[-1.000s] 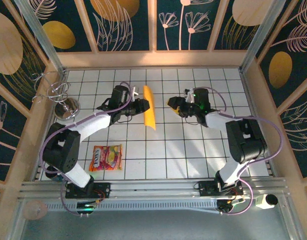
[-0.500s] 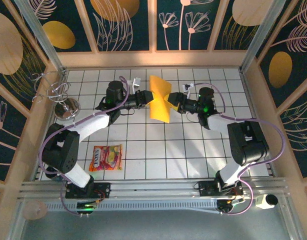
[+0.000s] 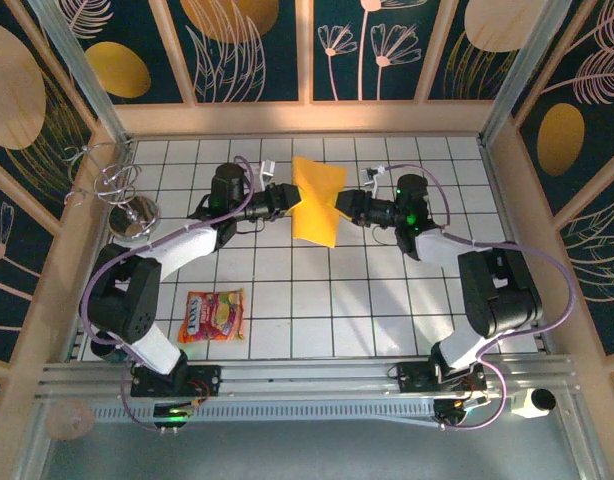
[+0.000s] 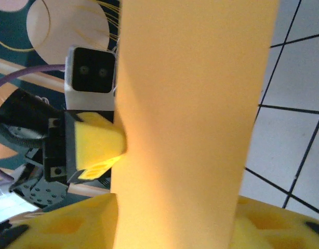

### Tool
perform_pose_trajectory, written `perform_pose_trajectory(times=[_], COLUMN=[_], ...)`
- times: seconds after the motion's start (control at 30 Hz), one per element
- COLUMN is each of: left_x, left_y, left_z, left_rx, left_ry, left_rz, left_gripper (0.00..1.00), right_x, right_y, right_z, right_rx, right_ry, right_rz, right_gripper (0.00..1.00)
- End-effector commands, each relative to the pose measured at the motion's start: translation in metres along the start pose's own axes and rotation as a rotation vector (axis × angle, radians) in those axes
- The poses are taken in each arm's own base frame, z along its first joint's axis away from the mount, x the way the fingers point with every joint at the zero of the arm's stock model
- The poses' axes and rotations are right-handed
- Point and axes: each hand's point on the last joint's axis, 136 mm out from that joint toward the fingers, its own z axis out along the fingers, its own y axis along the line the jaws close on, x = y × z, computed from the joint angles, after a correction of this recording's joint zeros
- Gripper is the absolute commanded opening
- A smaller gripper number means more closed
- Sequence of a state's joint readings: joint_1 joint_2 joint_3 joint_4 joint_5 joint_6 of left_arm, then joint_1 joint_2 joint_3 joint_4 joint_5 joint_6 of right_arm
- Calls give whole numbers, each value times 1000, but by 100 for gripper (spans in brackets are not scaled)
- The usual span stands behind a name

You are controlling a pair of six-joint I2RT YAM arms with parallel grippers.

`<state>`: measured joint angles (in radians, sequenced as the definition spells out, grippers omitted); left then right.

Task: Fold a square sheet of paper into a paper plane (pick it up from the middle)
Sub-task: First fold in half a square sheet of paper at the center of the table.

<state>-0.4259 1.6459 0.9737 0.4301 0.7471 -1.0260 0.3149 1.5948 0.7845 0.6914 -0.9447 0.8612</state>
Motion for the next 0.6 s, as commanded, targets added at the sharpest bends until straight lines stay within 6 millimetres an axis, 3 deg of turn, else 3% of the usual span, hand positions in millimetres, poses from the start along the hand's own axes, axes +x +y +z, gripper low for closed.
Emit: perform_pose_trajectory(times=[0.0,0.33,0.5,0.57], left_x=[7,11,17,19], left_y=[23,48,79,88], left_z=[3,4,5,7], left_rx=[-38,-122,-215,-233], left_ry=[15,12,15,18], left_rz=[-41,-50,-71,-80], left_gripper=[28,31,41,49], right_x=[0,-7,-8,-9], right_y=[1,-8,-22,-26], right_z=[-3,-1,1,2], right_rx=[29,93,188,223], right_ry=[-1,-14,2,10], right_rz=[-37,-8,21,28], right_gripper=[40,6,4,3])
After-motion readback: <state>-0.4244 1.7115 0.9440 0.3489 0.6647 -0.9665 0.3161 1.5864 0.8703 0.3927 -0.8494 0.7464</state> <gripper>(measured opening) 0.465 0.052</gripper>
